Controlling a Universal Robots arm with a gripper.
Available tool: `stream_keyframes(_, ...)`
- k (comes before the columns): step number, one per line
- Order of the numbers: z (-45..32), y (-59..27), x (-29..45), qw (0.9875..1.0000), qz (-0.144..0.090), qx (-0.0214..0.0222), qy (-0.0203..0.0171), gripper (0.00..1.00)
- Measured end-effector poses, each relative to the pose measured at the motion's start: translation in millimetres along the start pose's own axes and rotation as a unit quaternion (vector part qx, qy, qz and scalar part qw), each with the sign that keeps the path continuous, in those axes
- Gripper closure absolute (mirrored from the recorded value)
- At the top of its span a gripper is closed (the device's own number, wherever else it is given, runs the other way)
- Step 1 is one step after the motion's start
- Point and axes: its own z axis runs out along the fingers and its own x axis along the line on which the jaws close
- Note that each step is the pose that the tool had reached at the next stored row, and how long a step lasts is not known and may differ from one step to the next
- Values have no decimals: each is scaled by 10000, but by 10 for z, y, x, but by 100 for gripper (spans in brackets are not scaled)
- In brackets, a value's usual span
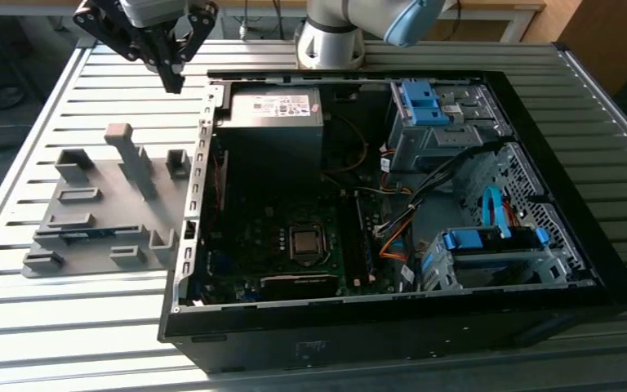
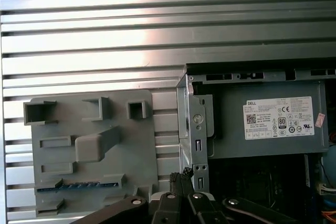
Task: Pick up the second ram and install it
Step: 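Reach for the second ram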
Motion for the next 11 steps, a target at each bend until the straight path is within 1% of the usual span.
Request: stream_keyframes(11, 0, -10, 132, 10000, 0, 0, 1, 89)
